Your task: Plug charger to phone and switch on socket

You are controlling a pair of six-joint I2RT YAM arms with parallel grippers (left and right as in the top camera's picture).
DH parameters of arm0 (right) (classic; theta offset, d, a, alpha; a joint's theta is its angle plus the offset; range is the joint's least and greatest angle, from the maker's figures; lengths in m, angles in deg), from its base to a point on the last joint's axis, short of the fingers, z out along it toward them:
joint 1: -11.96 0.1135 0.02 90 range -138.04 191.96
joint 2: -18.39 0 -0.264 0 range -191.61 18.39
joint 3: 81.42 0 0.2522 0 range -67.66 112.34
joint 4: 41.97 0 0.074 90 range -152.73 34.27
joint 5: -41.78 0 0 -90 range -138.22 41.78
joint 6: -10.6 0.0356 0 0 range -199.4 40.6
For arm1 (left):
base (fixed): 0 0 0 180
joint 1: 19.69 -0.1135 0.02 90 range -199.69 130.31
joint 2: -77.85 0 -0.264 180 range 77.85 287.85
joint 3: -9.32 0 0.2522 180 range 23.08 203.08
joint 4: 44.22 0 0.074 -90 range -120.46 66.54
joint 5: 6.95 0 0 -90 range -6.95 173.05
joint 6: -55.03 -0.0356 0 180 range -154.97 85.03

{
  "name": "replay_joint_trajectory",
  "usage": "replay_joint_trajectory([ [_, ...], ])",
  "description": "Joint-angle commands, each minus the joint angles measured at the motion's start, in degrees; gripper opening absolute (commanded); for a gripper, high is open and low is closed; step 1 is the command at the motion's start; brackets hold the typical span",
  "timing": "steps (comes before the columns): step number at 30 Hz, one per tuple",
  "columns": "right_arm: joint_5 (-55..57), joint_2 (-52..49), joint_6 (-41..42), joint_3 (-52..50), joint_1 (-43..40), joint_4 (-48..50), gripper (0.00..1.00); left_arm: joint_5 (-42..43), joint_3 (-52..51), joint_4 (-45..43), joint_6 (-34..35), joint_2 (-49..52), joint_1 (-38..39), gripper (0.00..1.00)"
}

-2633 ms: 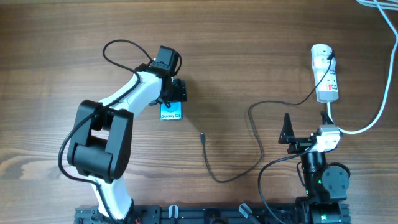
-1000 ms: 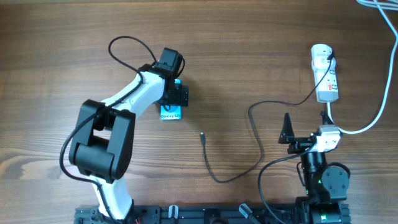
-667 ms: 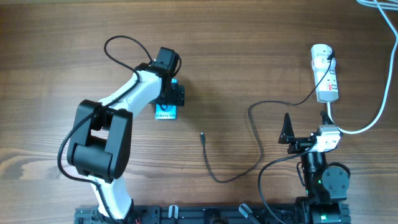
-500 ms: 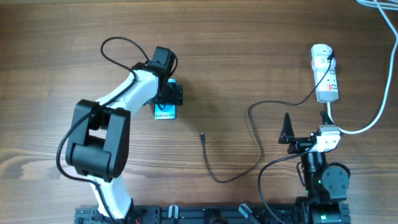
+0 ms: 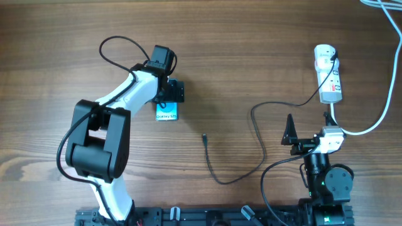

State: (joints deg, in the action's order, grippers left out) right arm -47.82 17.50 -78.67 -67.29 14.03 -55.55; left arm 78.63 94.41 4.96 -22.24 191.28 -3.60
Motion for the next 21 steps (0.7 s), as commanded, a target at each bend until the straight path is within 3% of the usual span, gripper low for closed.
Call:
replay_joint_trajectory([
  [1,-0.52,0.61,-0.59,-0.07,0.22,0.2,1.0,-1.99,-2.86,0.2,-0.13,4.57,-0.48,1.0],
  [10,-0.52,0.61,-0.61,-0.07,0.22,0.2,1.0,7.63,-2.86,2.12,-0.11,4.57,-0.46,1.0],
  [21,-0.52,0.61,-0.63,-0.07,0.22,0.17,1.0,6.78,-2.86,2.91,-0.59,4.57,0.33,0.95],
])
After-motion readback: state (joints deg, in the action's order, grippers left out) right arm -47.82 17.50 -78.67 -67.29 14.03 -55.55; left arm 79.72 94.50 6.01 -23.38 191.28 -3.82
